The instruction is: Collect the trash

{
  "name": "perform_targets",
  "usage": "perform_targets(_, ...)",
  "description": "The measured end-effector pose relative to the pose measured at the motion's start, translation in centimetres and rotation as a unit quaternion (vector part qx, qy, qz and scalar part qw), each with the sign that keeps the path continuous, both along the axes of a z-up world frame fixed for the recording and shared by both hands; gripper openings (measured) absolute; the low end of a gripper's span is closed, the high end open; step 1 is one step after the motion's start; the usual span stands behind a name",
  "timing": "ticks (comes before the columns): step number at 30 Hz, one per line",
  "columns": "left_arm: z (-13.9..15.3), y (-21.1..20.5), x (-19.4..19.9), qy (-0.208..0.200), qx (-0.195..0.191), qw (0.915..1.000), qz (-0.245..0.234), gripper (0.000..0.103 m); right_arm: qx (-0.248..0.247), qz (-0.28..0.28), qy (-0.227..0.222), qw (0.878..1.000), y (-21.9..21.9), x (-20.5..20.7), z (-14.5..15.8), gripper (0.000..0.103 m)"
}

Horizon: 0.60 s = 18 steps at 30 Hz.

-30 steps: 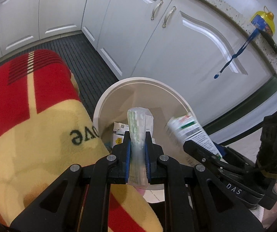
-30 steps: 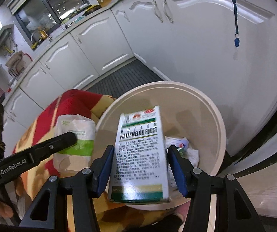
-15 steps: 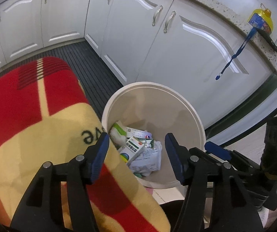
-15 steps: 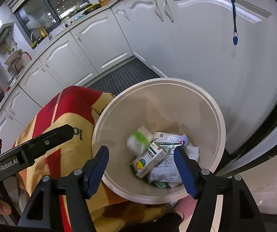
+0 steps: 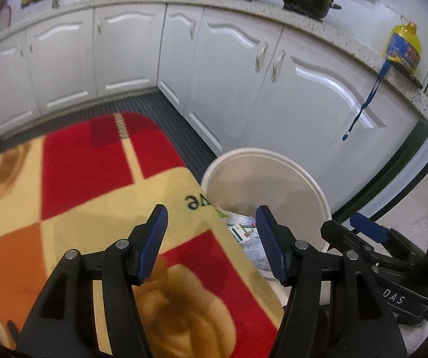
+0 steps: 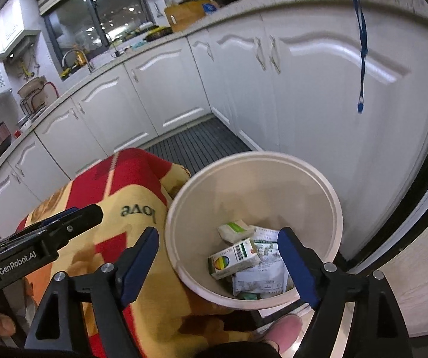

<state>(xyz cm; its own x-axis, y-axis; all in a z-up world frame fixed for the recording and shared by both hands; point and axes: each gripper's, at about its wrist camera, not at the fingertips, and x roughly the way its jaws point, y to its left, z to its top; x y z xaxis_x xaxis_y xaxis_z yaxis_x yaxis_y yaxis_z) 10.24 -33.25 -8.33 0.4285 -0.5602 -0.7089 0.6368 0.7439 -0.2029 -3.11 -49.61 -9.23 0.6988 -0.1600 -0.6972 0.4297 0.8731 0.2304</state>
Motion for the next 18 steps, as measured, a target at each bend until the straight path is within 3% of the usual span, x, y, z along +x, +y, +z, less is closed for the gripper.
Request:
perform_targets(5, 1.7, 2.2, -1.2, -0.033, -0.012, 0.9993, 0.012, 0.062, -0.021, 0.002, -0.019, 1.000, 1.9, -0.4, 1.7, 0.088)
perform_targets(7, 2.3, 3.1, -1.8, -0.044, -0.018, 0.9987, 0.016, 0.074, -0.028, 0.001, -0.031, 0.999, 2.6, -0.7, 2.5, 0.089)
perform_targets(9, 2.9, 3.9, -2.3, -0.052, -0.027, 0.9981, 0.020, 0.078, -0.036, 0.000, -0.039, 0.999, 3.2, -1.1, 3.1, 0.089)
perform_targets(18, 4.9, 6.5, -4.3, -0.085, -0.045, 0.9947, 0.036, 0.078, -0.083, 0.002, -0.069, 0.994, 6.1, -2.6, 5.4, 0.089)
